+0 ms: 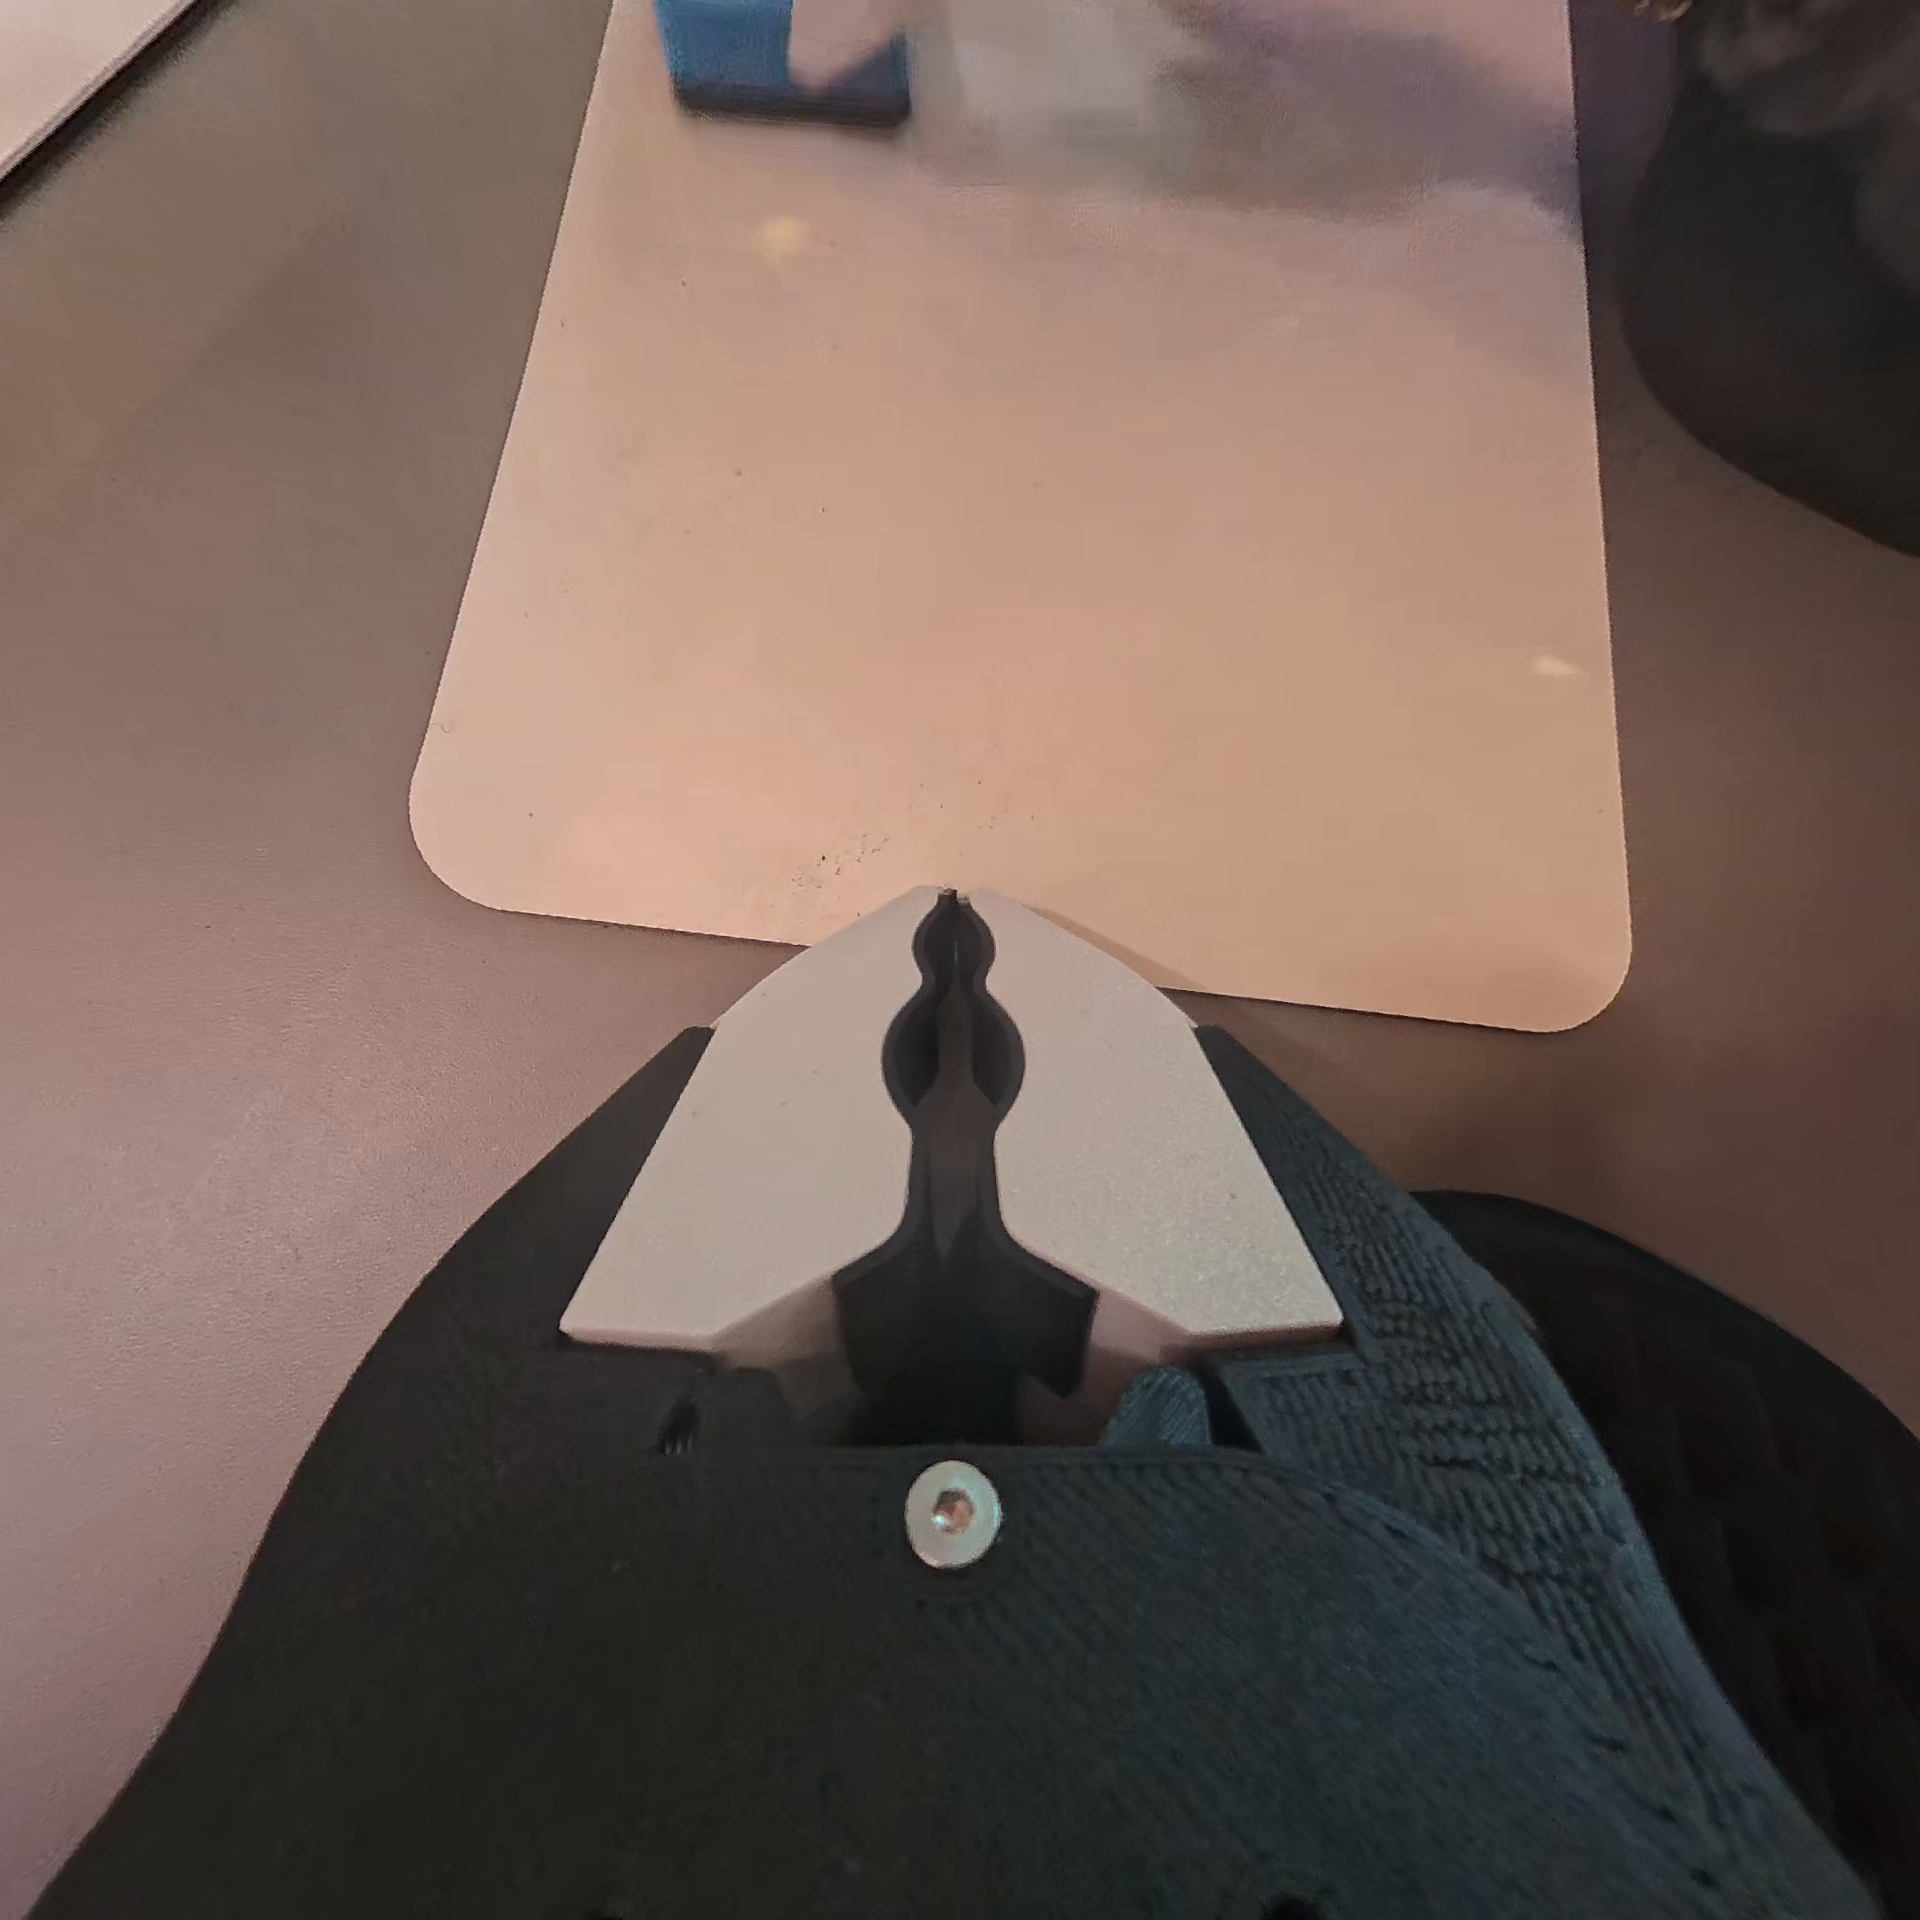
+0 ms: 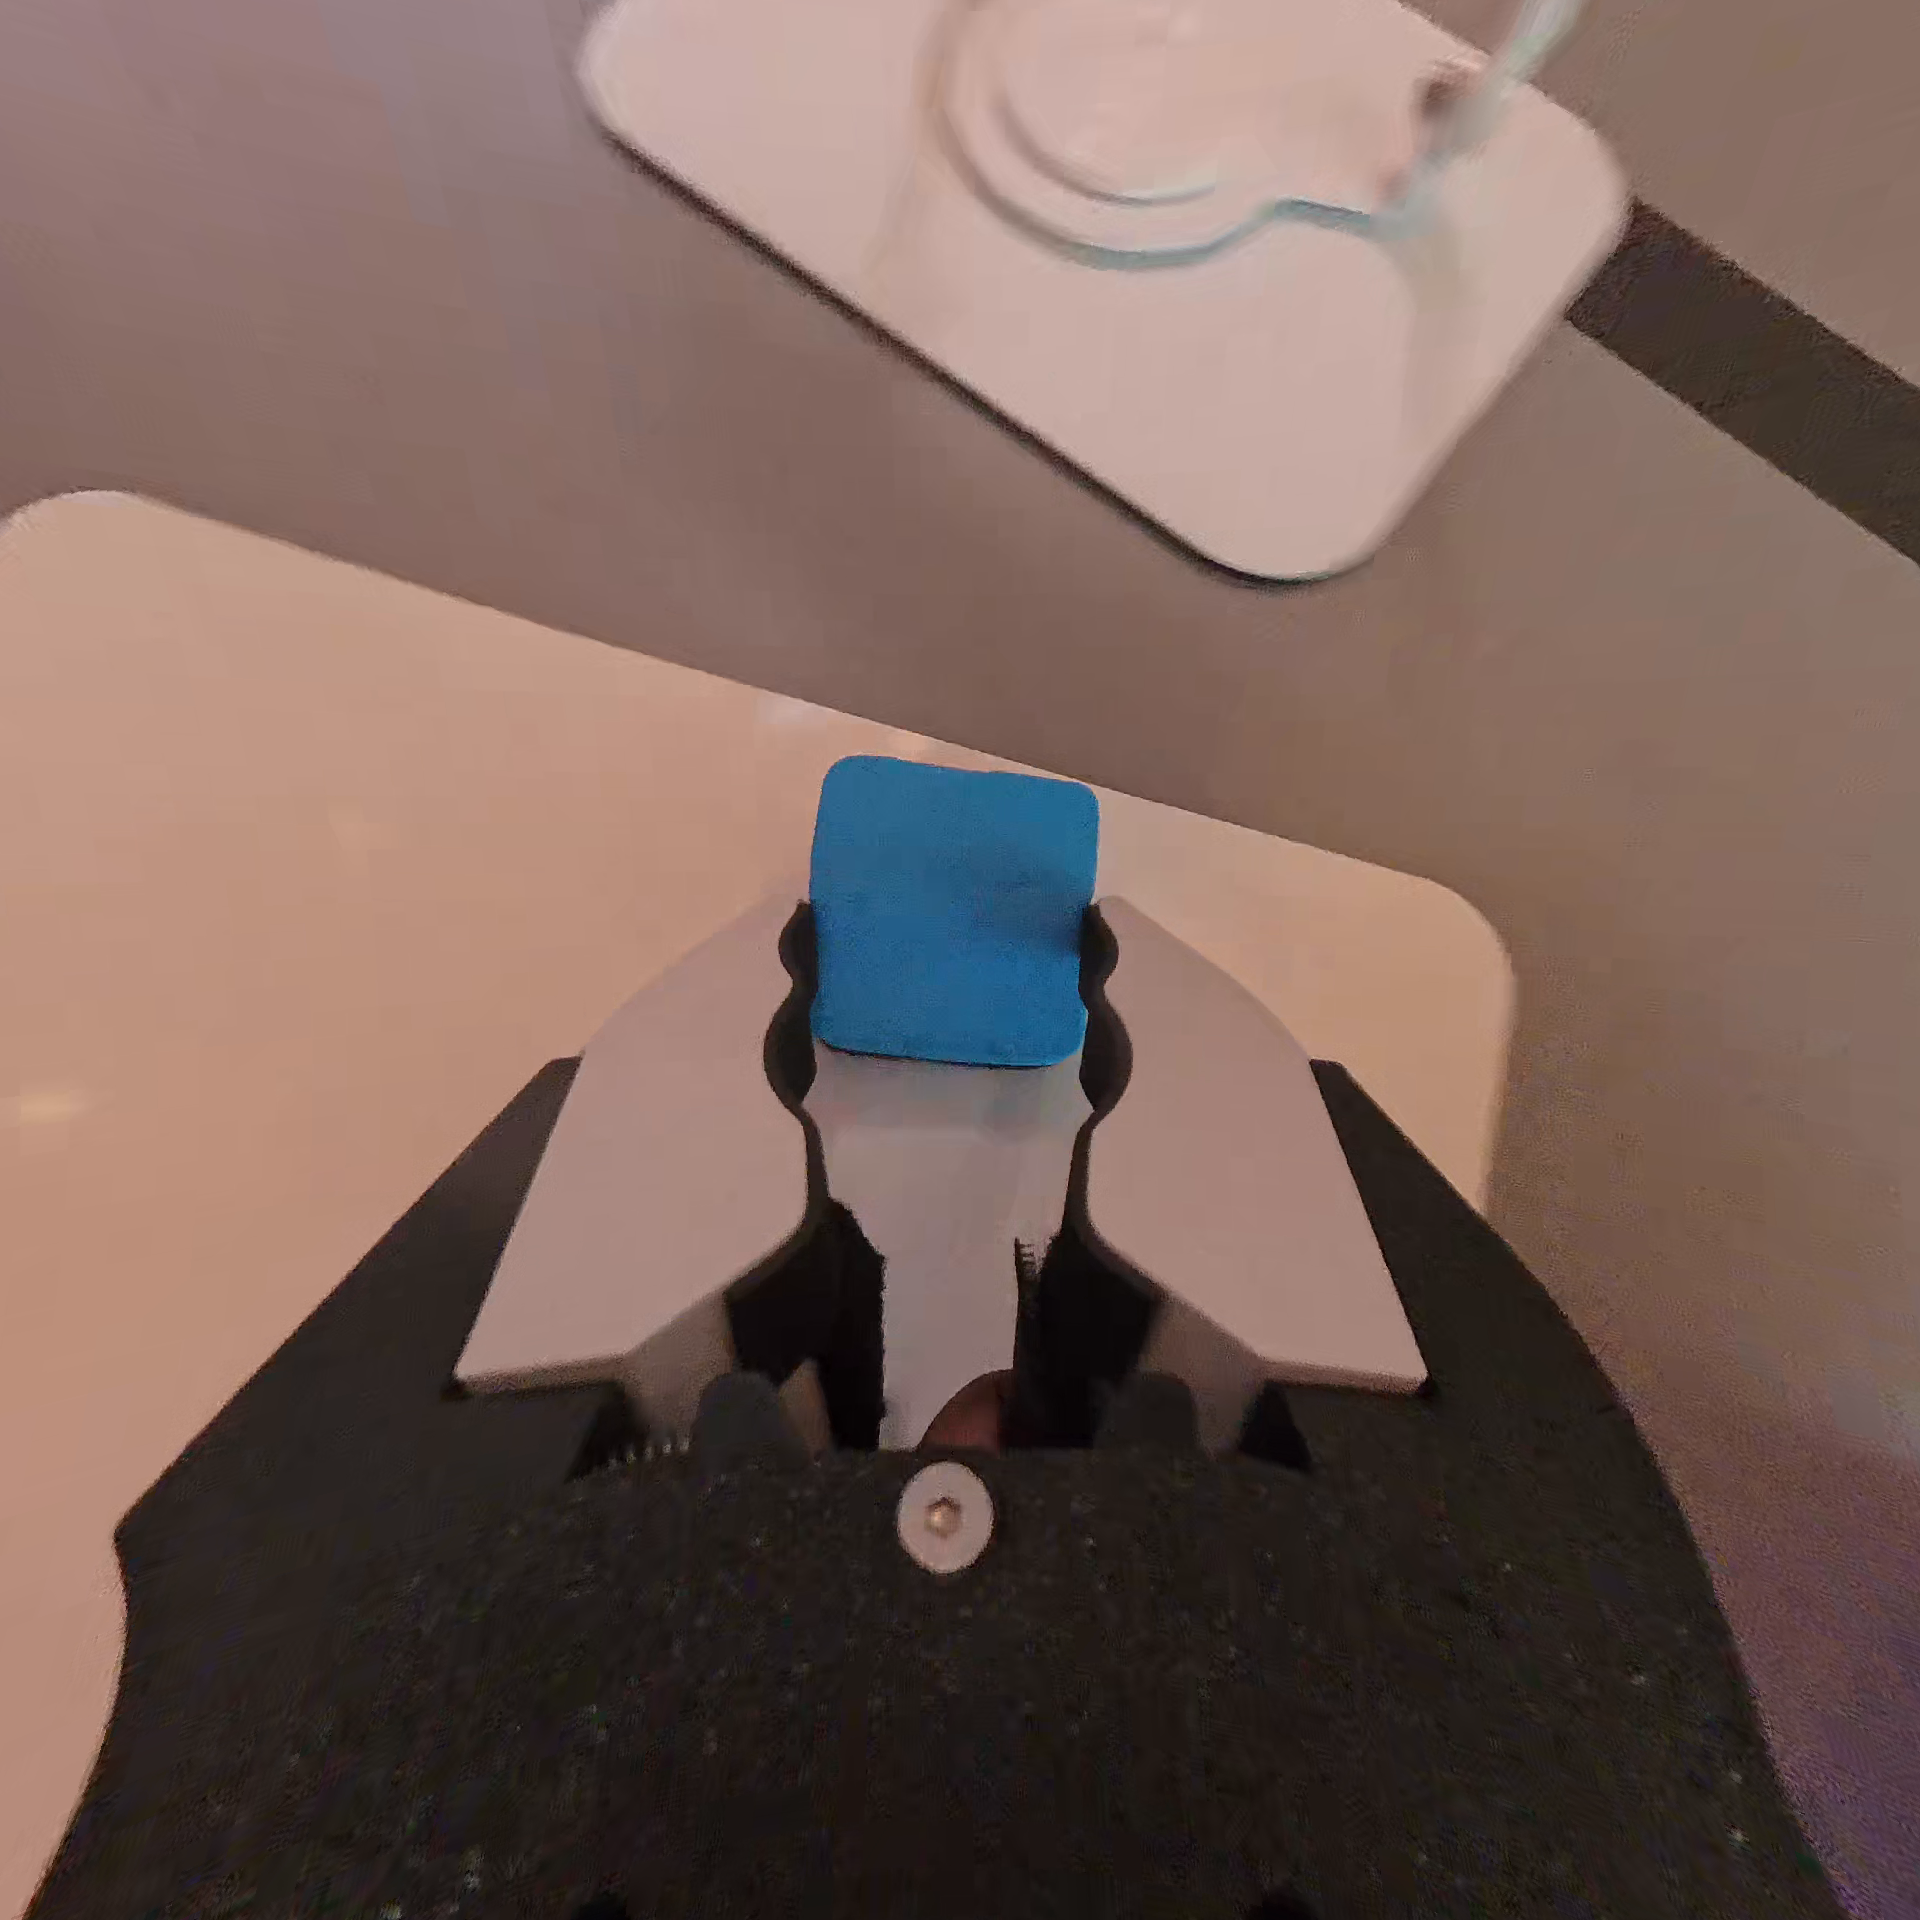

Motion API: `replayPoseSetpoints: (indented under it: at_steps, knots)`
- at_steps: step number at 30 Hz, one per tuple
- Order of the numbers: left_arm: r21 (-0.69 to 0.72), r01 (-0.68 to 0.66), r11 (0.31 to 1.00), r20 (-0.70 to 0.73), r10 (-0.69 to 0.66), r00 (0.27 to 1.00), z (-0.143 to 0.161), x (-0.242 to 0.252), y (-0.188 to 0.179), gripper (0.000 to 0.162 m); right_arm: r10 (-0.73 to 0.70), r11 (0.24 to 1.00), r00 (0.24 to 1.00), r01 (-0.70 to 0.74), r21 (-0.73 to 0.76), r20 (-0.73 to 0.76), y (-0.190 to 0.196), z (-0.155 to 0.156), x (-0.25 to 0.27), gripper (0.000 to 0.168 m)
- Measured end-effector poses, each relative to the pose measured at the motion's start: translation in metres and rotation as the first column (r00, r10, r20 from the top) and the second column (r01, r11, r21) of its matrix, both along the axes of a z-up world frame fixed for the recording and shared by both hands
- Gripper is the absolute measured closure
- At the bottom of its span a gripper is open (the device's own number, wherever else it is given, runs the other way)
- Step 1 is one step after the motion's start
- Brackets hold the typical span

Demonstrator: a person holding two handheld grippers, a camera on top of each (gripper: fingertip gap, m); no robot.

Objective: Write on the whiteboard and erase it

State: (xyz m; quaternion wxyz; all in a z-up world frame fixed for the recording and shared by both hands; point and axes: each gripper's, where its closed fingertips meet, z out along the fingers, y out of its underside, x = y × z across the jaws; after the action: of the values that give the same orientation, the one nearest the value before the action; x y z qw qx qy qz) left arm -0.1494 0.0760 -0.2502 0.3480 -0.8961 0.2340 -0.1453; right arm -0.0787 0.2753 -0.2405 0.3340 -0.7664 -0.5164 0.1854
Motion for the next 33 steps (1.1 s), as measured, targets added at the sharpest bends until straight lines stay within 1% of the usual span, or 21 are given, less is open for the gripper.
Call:
replayPoseSetpoints:
  at_steps: [2,3,5,7,9,12,13,15,16,18,20,21,23,24,26,27,29,30,31,32,33]
  knots:
    - [0.003,0.002,1.000,-0.005,-0.002,1.000,0.000,0.000,0.000,0.161,-0.190,0.982,0.982,0.190,0.025,0.010,0.038,0.000,0.041,0.119]
    - [0.003,0.004,1.000,-0.009,-0.004,1.000,0.000,0.000,0.000,0.161,-0.237,0.971,0.971,0.237,0.020,0.002,0.046,0.000,0.052,0.119]
    - [0.002,0.005,1.000,-0.005,-0.005,1.000,0.000,0.000,0.001,0.161,-0.218,0.976,0.975,0.219,0.015,-0.028,0.039,0.000,0.048,0.119]
    - [0.002,0.005,1.000,-0.004,-0.005,1.000,0.000,0.000,0.001,0.161,-0.072,0.997,0.996,0.071,-0.019,-0.058,0.005,0.001,0.016,0.119]
    - [0.004,0.002,1.000,-0.002,-0.002,1.000,0.000,0.000,0.001,0.161,0.127,0.992,0.989,-0.129,-0.018,-0.070,-0.047,0.002,-0.025,0.119]
    - [0.005,0.001,1.000,-0.001,-0.001,1.000,0.000,0.000,0.001,0.161,0.406,0.912,0.910,-0.409,-0.023,-0.084,-0.138,0.002,-0.068,0.119]
    - [0.006,0.000,1.000,0.000,0.000,1.000,0.000,0.000,0.001,0.161,0.467,0.883,0.880,-0.470,-0.012,-0.081,-0.158,0.003,-0.073,0.119]
    - [0.005,0.000,1.000,0.004,0.000,1.000,0.000,0.000,0.001,0.161,0.489,0.872,0.871,-0.490,-0.003,-0.050,-0.156,0.003,-0.065,0.119]
    - [0.005,0.000,1.000,0.005,0.000,1.000,0.000,0.000,0.001,0.161,0.430,0.902,0.902,-0.431,-0.018,-0.035,-0.136,0.002,-0.055,0.119]
    - [0.007,0.000,1.000,0.003,0.000,1.000,0.000,0.000,0.001,0.161,0.157,0.987,0.987,-0.158,0.032,0.039,-0.063,0.002,-0.016,0.119]
    - [0.006,0.003,1.000,-0.004,-0.003,1.000,0.000,0.000,0.001,0.161,-0.111,0.993,0.991,0.109,0.033,0.071,-0.009,0.001,0.032,0.119]
    - [0.005,0.003,1.000,-0.002,-0.003,1.000,0.000,0.000,0.001,0.161,-0.168,0.986,0.984,0.168,-0.003,0.057,-0.001,0.000,0.046,0.119]
    - [0.004,0.001,1.000,-0.002,-0.001,1.000,0.000,0.000,0.001,0.161,-0.182,0.983,0.983,0.182,-0.015,0.038,-0.008,0.000,0.051,0.119]
    - [0.006,-0.003,1.000,-0.005,0.003,1.000,0.000,-0.001,0.002,0.161,-0.124,0.992,0.991,0.125,-0.012,0.045,-0.025,0.000,0.044,0.119]
    - [0.005,-0.008,1.000,-0.005,0.008,1.000,0.000,-0.002,0.002,0.161,0.087,0.995,0.996,-0.087,-0.041,-0.002,-0.085,0.001,0.012,0.119]
    - [0.006,-0.009,1.000,-0.005,0.009,1.000,0.000,-0.003,0.002,0.161,0.203,0.979,0.979,-0.204,-0.026,-0.033,-0.120,0.002,-0.002,0.119]
    - [0.008,-0.010,1.000,-0.008,0.011,1.000,0.000,-0.003,0.002,0.161,0.412,0.910,0.909,-0.414,-0.032,-0.067,-0.182,0.003,-0.014,0.119]
    - [0.010,-0.010,1.000,-0.009,0.011,1.000,0.000,-0.003,0.002,0.161,0.449,0.893,0.893,-0.450,-0.019,-0.036,-0.191,0.003,-0.008,0.119]
    - [0.010,-0.010,1.000,-0.010,0.011,1.000,0.000,-0.003,0.002,0.161,0.448,0.894,0.894,-0.448,-0.012,-0.006,-0.187,0.003,0.000,0.119]
    - [0.010,-0.011,1.000,-0.011,0.011,1.000,0.000,-0.003,0.002,0.161,0.400,0.916,0.917,-0.400,-0.017,0.007,-0.172,0.002,0.010,0.119]
    - [0.011,-0.010,1.000,-0.012,0.011,1.000,0.000,-0.003,0.002,0.161,0.294,0.956,0.956,-0.293,-0.009,0.015,-0.146,0.002,0.024,0.119]
